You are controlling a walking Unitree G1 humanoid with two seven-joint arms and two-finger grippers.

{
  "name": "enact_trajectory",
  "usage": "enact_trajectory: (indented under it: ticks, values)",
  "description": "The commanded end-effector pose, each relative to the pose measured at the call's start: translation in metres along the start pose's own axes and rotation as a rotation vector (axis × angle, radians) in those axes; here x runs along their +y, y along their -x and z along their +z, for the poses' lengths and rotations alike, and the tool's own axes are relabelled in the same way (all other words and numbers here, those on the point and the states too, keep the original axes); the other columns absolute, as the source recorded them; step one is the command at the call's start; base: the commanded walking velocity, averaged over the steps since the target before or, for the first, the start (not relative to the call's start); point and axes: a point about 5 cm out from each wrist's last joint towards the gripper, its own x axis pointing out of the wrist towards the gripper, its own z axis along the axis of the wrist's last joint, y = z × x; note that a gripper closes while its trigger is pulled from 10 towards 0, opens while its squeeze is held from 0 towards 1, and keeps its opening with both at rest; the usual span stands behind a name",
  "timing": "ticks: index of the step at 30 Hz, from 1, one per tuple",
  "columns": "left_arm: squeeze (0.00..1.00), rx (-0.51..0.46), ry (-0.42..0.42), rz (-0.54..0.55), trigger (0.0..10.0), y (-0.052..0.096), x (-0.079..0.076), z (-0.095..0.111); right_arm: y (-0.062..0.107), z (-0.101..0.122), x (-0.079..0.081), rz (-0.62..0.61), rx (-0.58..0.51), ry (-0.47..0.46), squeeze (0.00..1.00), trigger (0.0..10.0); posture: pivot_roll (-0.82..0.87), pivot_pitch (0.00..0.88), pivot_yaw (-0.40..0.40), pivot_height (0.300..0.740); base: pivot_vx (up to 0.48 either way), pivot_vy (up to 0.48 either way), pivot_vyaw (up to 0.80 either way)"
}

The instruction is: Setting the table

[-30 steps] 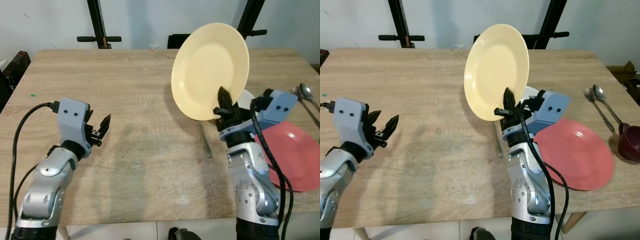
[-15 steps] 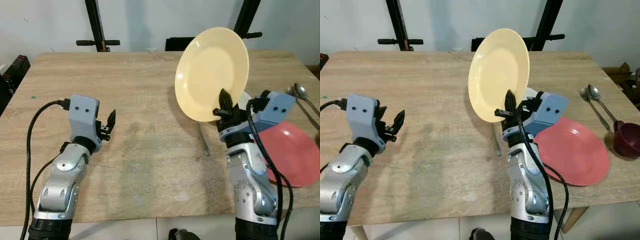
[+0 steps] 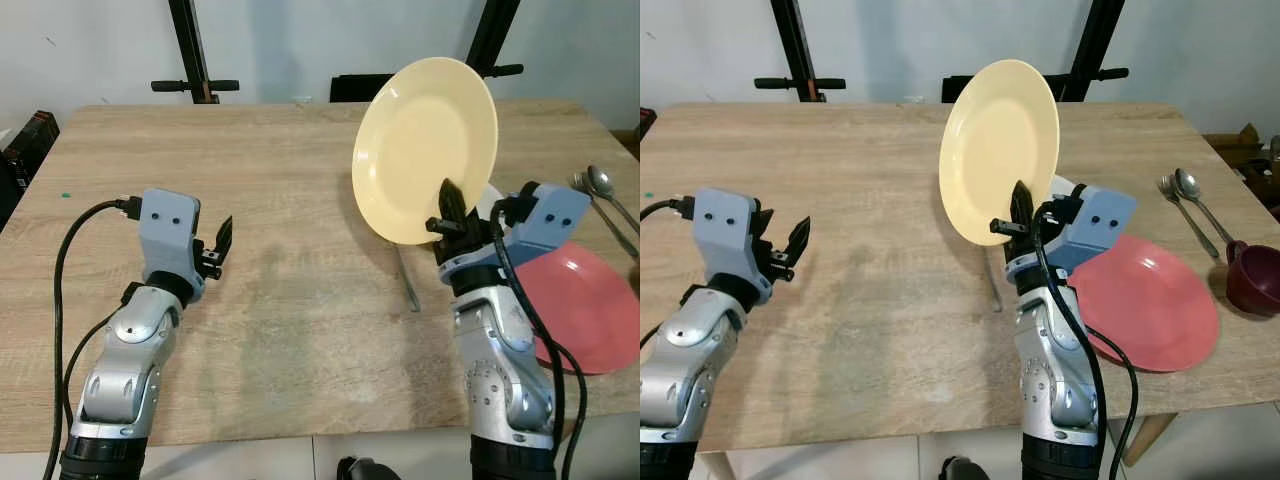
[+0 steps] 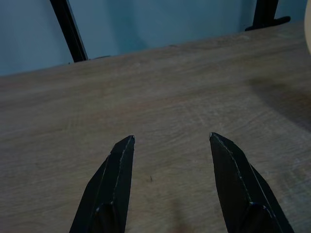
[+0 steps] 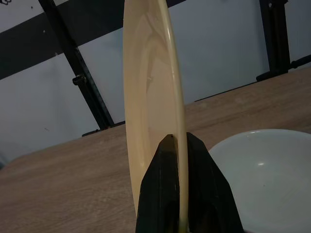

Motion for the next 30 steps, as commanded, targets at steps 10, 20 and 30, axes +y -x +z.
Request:
enact_trajectory:
  ticks: [10,20,30]
  values:
    - [0.00,0.015,-0.005,-0.002,10.0,-0.0002,-0.0003,-0.0045,-0.0006,-0.0011,-0.0007,-0.002,0.000,0.013,0.00,10.0,-0.09,0.004,0.055,0.740,-0.299,0.000,0.00]
    - [0.00,0.016,-0.005,-0.005,10.0,-0.0008,-0.0002,-0.0047,0.0004,-0.0029,-0.0013,-0.007,0.005,0.014,0.00,10.0,-0.09,0.008,0.057,0.740,-0.311,0.000,0.00]
    - [0.00,0.015,-0.004,-0.010,10.0,-0.0015,-0.0008,-0.0043,0.0010,-0.0040,-0.0020,-0.011,0.009,0.016,0.00,10.0,-0.10,0.009,0.060,0.740,-0.343,0.000,0.00]
